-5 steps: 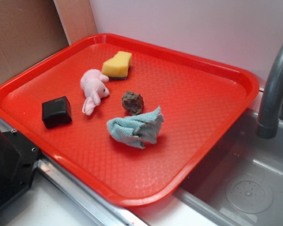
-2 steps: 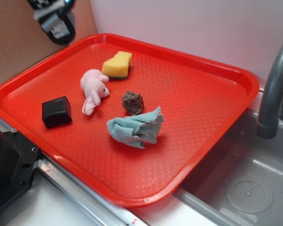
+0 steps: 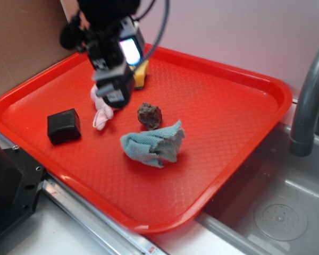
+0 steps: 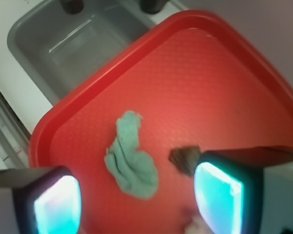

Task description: Grab the blue cloth.

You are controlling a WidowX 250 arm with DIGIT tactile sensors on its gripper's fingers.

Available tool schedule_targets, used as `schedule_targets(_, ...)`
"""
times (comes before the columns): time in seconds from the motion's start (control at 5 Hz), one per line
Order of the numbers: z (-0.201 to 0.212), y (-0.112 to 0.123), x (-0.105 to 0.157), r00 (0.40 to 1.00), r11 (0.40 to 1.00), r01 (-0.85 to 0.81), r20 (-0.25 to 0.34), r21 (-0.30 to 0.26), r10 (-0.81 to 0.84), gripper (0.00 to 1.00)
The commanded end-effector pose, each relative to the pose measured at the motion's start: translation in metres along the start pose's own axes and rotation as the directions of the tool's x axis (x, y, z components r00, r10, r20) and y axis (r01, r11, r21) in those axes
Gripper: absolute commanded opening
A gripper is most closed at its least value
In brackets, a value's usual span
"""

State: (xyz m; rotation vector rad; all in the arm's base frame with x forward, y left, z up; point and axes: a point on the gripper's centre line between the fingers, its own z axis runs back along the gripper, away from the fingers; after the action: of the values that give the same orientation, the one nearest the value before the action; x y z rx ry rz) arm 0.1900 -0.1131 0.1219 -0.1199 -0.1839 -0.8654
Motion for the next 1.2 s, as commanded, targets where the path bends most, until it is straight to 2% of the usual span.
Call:
schedule_targets(0.0, -0.053, -0.009, -0.004, 0.972, 0.981, 0.185, -0.139, -0.061, -0.192, 1.00)
schedule_targets(0.4, -0.077, -0.010, -0.016, 0.938, 0.946, 0.282, -0.159, -0.161, -0.307, 1.00)
schedule_targets(0.6, -0.082, -0.011, -0.018, 0.935, 0.950, 0.274, -0.189, -0.151, -0.300, 0.00)
schedule_targets(0.8, -0.082, -0.010, -0.018, 0.937, 0.955, 0.264, -0.200, -0.136, -0.288, 0.00)
schedule_targets(1.0, -0.079, -0.008, -0.016, 0.944, 0.974, 0.212, -0.242, -0.076, -0.225, 0.00)
